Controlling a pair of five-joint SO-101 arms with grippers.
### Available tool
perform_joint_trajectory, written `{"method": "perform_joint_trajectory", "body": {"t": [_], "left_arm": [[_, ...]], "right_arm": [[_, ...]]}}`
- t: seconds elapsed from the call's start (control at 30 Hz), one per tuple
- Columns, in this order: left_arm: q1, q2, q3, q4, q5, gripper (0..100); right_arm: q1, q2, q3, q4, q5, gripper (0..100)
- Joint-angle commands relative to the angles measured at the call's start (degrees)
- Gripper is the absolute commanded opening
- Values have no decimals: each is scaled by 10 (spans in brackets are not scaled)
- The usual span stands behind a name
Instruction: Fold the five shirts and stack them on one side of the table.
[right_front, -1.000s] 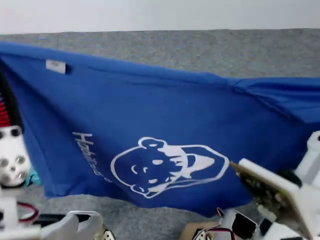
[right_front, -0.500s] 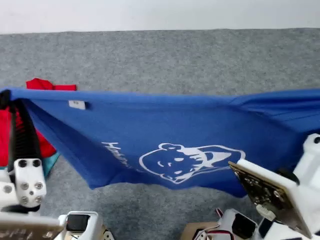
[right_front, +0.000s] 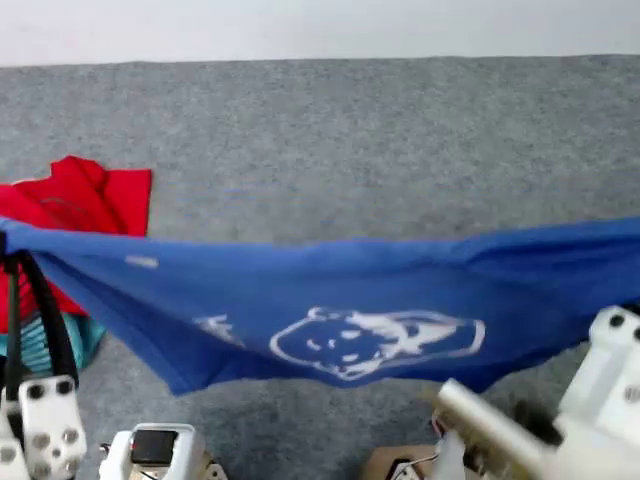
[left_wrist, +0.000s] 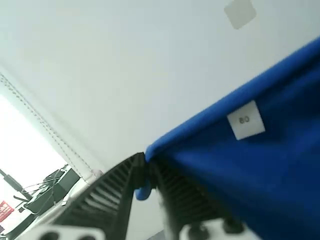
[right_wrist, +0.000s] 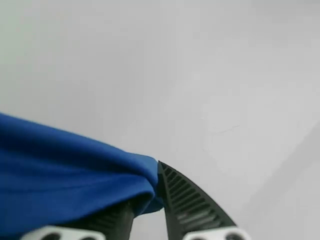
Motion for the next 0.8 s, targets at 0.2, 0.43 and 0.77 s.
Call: {"method": "perform_joint_trajectory", "body": {"t": [0.2,0.43,0.77], "left_arm": [[-3,13,21,-17,-5,5],[-2,38,145,-42,-4,6],[-2,41,470,-313,-4,6]], "right_arm": [[-7,17,16,1,4,10],[-26,62,111,-2,7,10],[-127,145,277,-42,5,9]]}}
